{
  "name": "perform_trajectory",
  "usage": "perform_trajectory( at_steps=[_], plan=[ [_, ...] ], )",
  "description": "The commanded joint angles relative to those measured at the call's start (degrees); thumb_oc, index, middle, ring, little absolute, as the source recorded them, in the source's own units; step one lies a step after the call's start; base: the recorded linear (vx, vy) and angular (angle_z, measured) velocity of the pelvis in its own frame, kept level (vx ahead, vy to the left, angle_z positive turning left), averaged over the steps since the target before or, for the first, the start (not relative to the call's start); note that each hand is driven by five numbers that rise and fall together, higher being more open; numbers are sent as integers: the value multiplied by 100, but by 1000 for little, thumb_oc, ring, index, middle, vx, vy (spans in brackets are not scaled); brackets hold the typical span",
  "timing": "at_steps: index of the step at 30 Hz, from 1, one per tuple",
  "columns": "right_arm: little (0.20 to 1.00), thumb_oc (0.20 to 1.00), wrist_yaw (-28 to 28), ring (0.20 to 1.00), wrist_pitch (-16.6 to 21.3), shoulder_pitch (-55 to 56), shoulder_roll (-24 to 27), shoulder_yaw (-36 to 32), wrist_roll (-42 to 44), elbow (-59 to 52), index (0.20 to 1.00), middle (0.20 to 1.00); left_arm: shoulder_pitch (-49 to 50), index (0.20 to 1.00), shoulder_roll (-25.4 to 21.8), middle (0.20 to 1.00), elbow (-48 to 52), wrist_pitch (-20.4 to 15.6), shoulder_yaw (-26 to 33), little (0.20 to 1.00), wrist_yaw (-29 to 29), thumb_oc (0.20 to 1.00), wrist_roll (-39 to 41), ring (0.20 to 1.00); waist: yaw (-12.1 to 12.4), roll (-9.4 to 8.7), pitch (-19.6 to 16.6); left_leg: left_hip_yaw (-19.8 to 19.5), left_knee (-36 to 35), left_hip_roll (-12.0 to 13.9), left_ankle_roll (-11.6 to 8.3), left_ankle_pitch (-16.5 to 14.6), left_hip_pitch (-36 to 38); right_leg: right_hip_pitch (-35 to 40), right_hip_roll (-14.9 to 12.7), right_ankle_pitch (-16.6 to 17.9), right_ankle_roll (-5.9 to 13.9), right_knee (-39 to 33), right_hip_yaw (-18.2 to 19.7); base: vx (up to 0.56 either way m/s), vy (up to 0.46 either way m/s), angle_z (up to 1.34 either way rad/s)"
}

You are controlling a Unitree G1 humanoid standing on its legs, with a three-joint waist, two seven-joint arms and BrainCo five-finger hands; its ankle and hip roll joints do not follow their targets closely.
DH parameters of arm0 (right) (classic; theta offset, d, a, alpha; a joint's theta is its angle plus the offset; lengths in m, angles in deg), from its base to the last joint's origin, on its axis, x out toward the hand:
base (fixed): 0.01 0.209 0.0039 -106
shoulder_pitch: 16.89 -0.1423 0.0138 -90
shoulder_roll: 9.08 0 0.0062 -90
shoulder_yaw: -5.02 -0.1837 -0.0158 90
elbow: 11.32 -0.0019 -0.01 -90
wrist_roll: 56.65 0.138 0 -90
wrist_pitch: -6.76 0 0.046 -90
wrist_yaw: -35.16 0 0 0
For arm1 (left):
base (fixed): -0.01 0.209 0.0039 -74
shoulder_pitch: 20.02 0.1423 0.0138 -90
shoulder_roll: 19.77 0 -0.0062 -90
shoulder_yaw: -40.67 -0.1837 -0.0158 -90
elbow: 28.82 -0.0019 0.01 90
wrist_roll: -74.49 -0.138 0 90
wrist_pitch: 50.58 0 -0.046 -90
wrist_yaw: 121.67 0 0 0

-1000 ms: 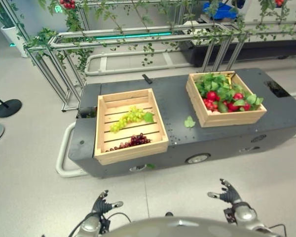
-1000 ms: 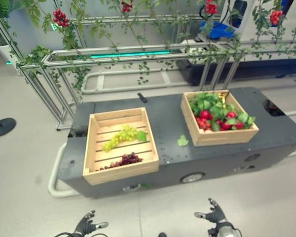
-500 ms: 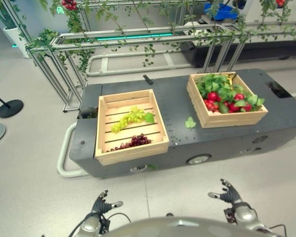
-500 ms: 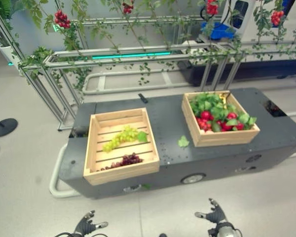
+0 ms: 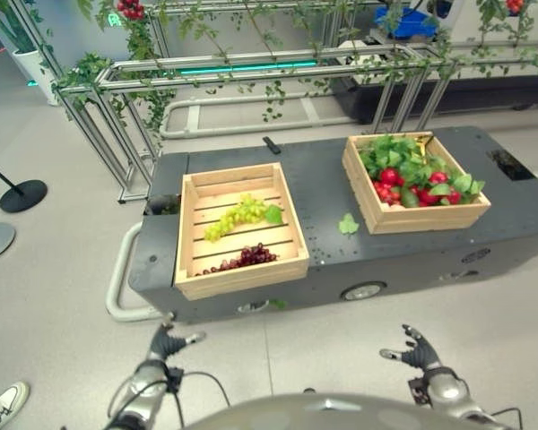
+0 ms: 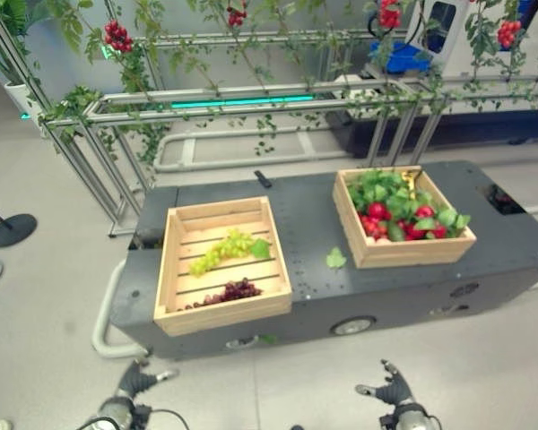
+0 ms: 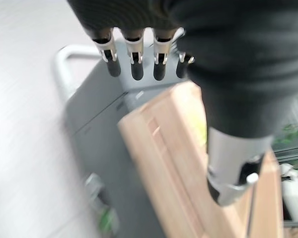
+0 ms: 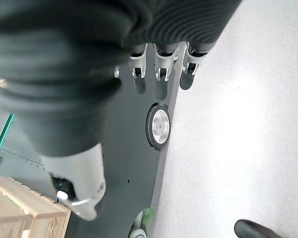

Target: Pick up the fruits from the basket on one side to the basket on the other side

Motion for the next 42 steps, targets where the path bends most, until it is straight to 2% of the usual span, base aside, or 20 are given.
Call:
perform_trajectory(
  at_steps=[1,2,3,4,6,7,9,10,14,22,26,27,29,31,33,34,35,37,41,42],
  plan=[
    [1000,1000,51,1000,244,-120,129,-68,-116,-181,1000,1000,-397,1000,-865,1000,642,-370,573,1000,153,1000,-484,1000,-66,-205,45,-45,161,-266,57,-272,-235,-172,-339,-345,802,495,169,-3,-6,4],
    [1000,1000,82,1000,246,-101,128,-63,-118,-195,1000,1000,-353,1000,-1111,1000,900,-357,714,1000,163,1000,-552,1000,-64,-212,50,-43,164,-264,57,-274,-239,-176,-342,-349,805,500,167,-3,-6,4],
    [1000,1000,82,1000,246,-101,128,-63,-118,-195,1000,1000,-353,1000,-1111,1000,900,-357,714,1000,163,1000,-552,1000,-64,-212,50,-43,164,-264,57,-274,-239,-176,-342,-349,805,500,167,0,0,0],
    [1000,1000,252,1000,206,48,168,-129,-118,-404,1000,1000,-274,1000,-2344,1000,2183,-314,1527,1000,254,1000,-729,1000,13,-204,110,-42,154,-257,62,-296,-221,-186,-343,-387,826,547,133,0,0,0],
    [1000,1000,289,1000,195,77,153,-101,-133,-446,1000,1000,-164,1000,-2473,1000,2306,-285,1733,1000,228,1000,-663,1000,2,-215,107,-42,167,-260,59,-271,-266,-229,-349,-370,830,560,126,1,-5,-2],
    [1000,1000,360,1000,149,114,185,-103,-135,-460,1000,1000,-211,1000,-2953,1000,2411,-323,2091,1000,364,1000,-594,1000,7,-198,108,-62,178,-256,62,-278,-282,-247,-352,-375,830,586,132,0,0,0],
    [1000,1000,403,1000,132,117,204,-70,-136,-478,1000,1000,-310,1000,-3150,1000,2354,-354,2156,1000,399,1000,-498,1000,-11,-201,114,-64,193,-251,60,-286,-284,-257,-348,-383,831,600,138,20,-12,4],
    [1000,1000,471,1000,125,117,264,49,-140,-473,1000,1000,-758,1000,-3584,1000,2306,-398,2121,1000,538,1000,-351,1000,-55,-175,110,-75,201,-245,60,-287,-288,-263,-340,-397,834,614,137,0,0,0],
    [1000,1000,465,1000,128,96,254,116,-120,-431,1000,1000,-1423,1000,-3946,1000,2357,-455,1722,1000,658,1000,-322,1000,-71,-159,114,-83,183,-226,47,-276,-267,-262,-330,-416,836,607,124,4,-3,1],
    [1000,1000,481,1000,157,64,294,272,-137,-438,1000,1000,-2587,1000,-4254,1000,2522,-577,638,1000,480,1000,-208,1000,-183,-111,124,-39,181,-206,27,-291,-229,-242,-325,-426,852,595,157,0,0,0],
    [1000,1000,492,1000,149,-30,371,375,-119,-510,1000,1000,-4308,1000,-4335,1000,2203,-540,-1202,1000,13,1000,-219,1000,-295,-42,195,-38,178,-195,10,-264,-254,-291,-316,-432,862,632,146,0,0,0],
    [1000,1000,492,1000,149,-21,352,350,-118,-510,1000,1000,-4427,1000,-4327,1000,2166,-545,-1316,1000,13,1000,-210,1000,-272,-58,197,-41,178,-195,10,-264,-256,-292,-317,-433,861,633,142,-60,-2,-2],
    [1000,1000,485,1000,140,-196,400,457,-79,-513,1000,1000,-5410,1000,-4146,1000,1908,-549,-2350,1000,-197,1000,-183,1000,-318,-18,364,-19,232,-194,13,-234,-384,-435,-308,-416,872,696,148,-86,-1,-1],
    [1000,1000,477,1000,149,-261,412,498,-61,-547,1000,1000,-5672,1000,-4025,1000,1777,-543,-2690,1000,-251,1000,-248,1000,-342,-13,465,-7,277,-197,11,-221,-463,-527,-305,-400,874,744,164,-125,8,-2],
    [1000,1000,445,1000,172,-436,504,594,-15,-754,1000,1000,-6344,1000,-3638,1000,1436,-498,-3401,1000,-317,1000,-350,1000,-396,1,784,23,436,-225,15,-190,-736,-814,-286,-380,869,920,193,-188,12,-8],
    [1000,1000,445,1000,171,-435,490,579,-15,-755,1000,1000,-6402,1000,-3627,1000,1413,-504,-3454,1000,-316,1000,-344,1000,-382,-11,783,23,447,-227,15,-193,-750,-826,-287,-383,869,929,192,-162,30,-1],
    [1000,1000,392,1000,195,-529,554,636,-14,-915,1000,1000,-6685,1000,-3418,1000,1159,-470,-3755,1000,-342,1000,-423,1000,-425,20,1024,67,559,-251,23,-169,-949,-1043,-278,-358,875,1041,214,-137,25,-5],
    [1000,1000,339,1000,225,-585,575,662,-23,-1068,1000,1000,-6774,1000,-3215,1000,914,-431,-3889,1000,-343,1000,-536,1000,-447,39,1221,111,676,-264,28,-153,-1141,-1263,-277,-339,879,1178,247,-145,24,-18],
    [1000,1000,254,1000,303,-577,671,655,-19,-1486,1000,1000,-6718,1000,-2989,1000,709,-389,-3873,1000,-302,1000,-579,1000,-502,54,1530,187,879,-270,28,-148,-1440,-1558,-284,-316,878,1332,307,-96,12,-7],
    [1000,1000,188,1000,361,-583,752,641,10,-1728,1000,1000,-6715,1000,-2907,1000,564,-353,-3874,1000,-246,1000,-661,1000,-544,63,1767,248,1017,-270,28,-161,-1629,-1753,-296,-291,886,1408,344,-81,16,-5]
  ],
)
